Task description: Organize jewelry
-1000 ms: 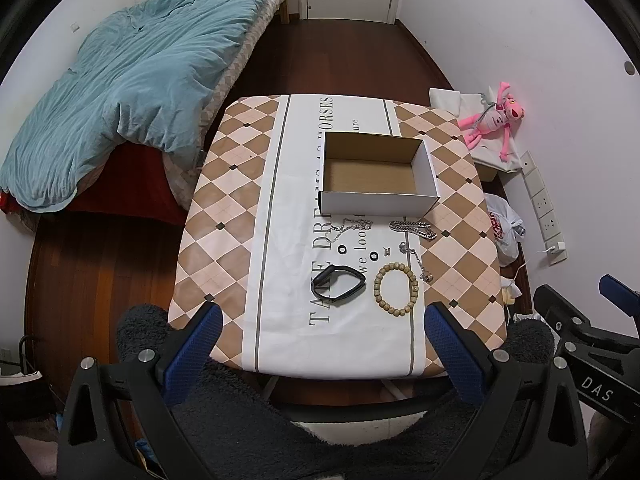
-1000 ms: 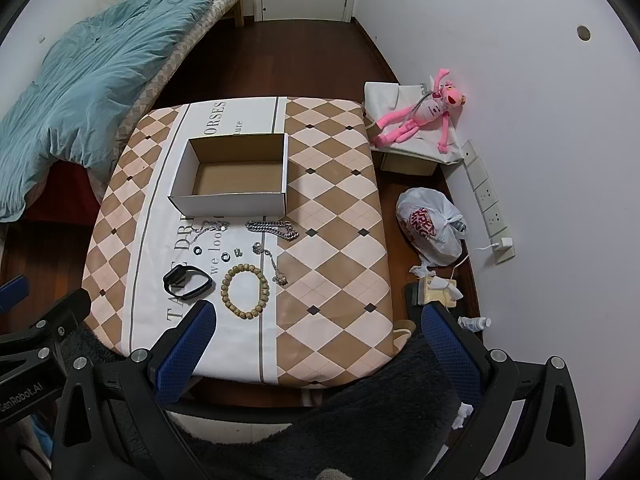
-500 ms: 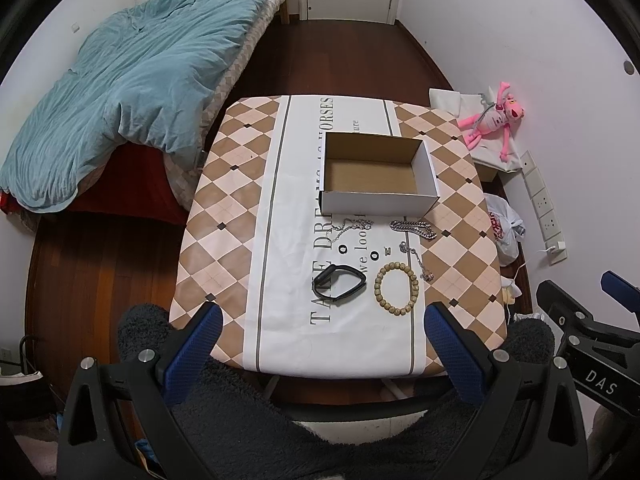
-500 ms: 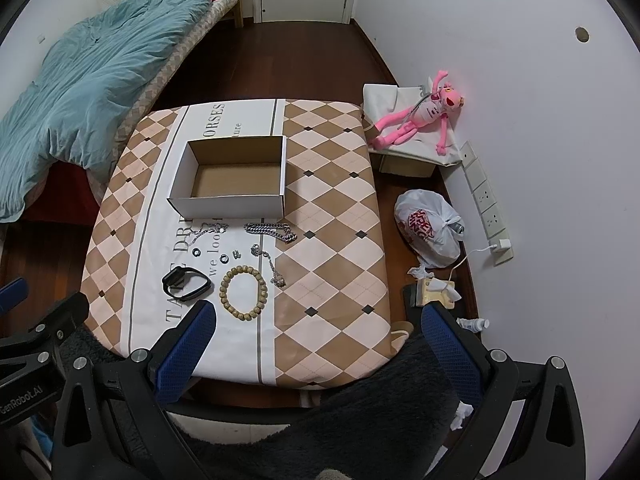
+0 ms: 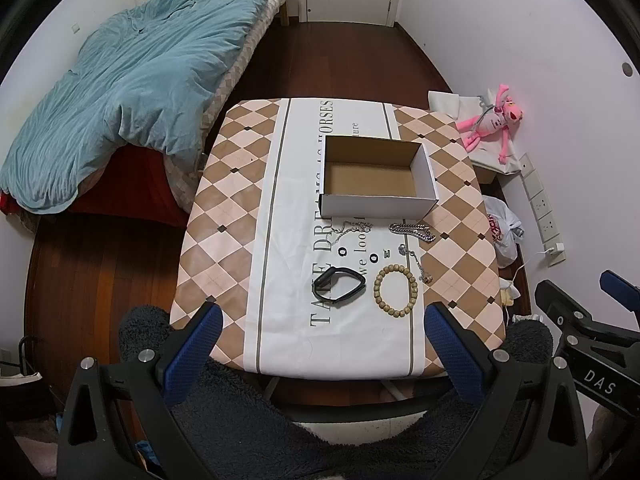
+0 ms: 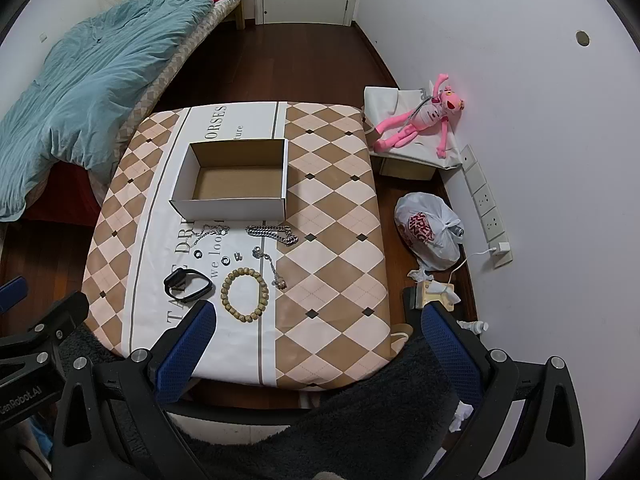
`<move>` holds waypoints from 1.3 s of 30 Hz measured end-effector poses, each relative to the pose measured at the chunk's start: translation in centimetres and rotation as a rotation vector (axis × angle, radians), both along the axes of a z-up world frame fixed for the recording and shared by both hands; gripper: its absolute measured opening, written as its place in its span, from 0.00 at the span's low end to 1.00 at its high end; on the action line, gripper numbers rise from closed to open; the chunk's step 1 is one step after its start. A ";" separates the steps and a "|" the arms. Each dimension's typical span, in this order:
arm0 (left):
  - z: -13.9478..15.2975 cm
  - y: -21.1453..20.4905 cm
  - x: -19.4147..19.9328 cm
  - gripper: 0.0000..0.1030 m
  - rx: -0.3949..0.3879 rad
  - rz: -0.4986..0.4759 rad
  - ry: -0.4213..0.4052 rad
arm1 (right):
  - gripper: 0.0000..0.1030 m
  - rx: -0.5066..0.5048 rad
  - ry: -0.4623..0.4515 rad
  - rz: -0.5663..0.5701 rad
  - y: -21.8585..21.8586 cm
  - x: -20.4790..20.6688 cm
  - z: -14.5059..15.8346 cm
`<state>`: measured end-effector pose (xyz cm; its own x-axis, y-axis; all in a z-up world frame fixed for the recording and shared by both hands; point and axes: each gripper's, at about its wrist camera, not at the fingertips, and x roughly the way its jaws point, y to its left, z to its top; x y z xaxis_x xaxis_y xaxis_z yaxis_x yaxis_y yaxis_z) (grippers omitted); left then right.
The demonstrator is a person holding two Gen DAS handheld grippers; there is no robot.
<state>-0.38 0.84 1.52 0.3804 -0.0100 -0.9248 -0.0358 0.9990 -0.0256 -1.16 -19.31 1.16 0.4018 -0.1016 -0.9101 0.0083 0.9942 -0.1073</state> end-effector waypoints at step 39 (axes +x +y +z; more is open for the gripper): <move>-17.6 2.4 7.5 0.80 0.133 -0.034 0.190 | 0.27 0.104 0.287 -0.017 3.2 7.4 -24.6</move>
